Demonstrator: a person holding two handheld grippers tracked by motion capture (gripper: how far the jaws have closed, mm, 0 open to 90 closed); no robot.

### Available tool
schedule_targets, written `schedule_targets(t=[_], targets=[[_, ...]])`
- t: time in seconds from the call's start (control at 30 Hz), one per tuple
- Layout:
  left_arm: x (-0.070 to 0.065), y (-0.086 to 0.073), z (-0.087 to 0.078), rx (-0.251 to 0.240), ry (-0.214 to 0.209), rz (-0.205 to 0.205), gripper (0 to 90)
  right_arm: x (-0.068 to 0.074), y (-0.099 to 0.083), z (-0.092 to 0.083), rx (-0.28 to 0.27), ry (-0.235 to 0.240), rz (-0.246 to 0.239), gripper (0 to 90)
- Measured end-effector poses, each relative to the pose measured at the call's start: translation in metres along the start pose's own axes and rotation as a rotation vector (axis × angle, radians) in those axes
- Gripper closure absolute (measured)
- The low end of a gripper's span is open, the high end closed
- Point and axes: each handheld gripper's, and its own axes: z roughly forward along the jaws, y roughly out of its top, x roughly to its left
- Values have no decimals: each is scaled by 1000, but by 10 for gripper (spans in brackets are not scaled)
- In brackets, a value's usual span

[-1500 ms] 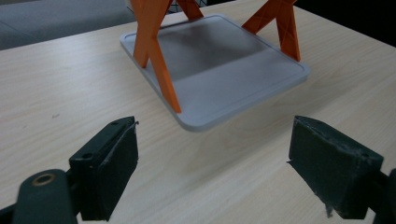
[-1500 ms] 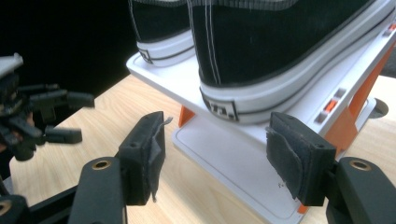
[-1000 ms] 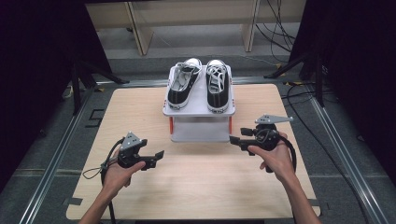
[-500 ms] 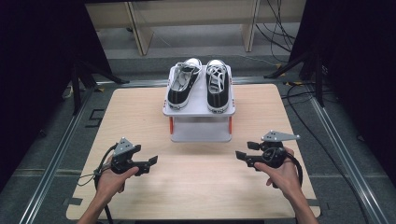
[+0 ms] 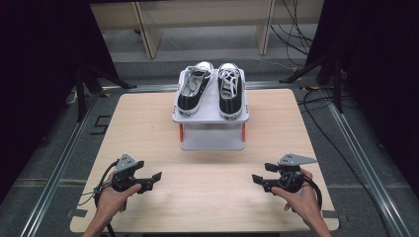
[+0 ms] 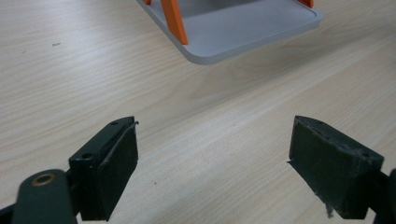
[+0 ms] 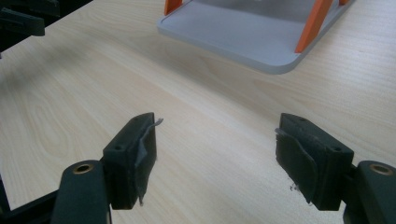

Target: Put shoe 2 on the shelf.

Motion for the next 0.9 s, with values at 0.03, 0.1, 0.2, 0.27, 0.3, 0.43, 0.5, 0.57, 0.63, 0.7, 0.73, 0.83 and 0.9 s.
schedule_targets(t=[0.03, 0.1, 0.2, 0.27, 0.3, 0.43, 0.5, 0.57, 0.63, 0.7, 0.73, 0.83, 0.9], targets=[[0, -2, -1, 18, 10, 20, 154, 3, -2, -1, 4, 10, 43, 299], [-1, -3, -2, 13, 12, 19, 154, 1, -2, -2, -1, 1, 4, 298], [-2, -6, -3, 21, 14, 25, 154, 1, -8, -2, -10, 7, 2, 290], [-2, -8, -3, 24, 14, 27, 154, 2, -13, -1, 5, 0, 7, 280], [-3, -10, -3, 13, 6, 20, 154, 2, -14, -1, 19, 8, 2, 276], [-3, -14, -5, 29, 11, 32, 154, 3, -19, -3, 18, 1, -7, 266], [-5, -16, -7, 26, 9, 28, 154, 4, -23, -3, 16, 2, -20, 253], [-6, -20, -9, 28, 2, 21, 154, 6, -26, -5, 19, 5, 0, 245], [-6, -24, -9, 41, 1, 25, 154, 6, -31, -3, 17, 4, 14, 231], [-7, -25, -9, 42, -1, 22, 154, 6, -34, -7, 39, 3, 3, 227], [-7, -25, -9, 43, 4, 30, 154, 6, -35, -7, 38, -12, -16, 227], [-7, -25, -8, 49, 3, 37, 154, 7, -36, -8, 48, -21, -11, 228], [-9, -27, -6, 50, -7, 31, 154, 8, -38, -7, 48, -21, -1, 229]])
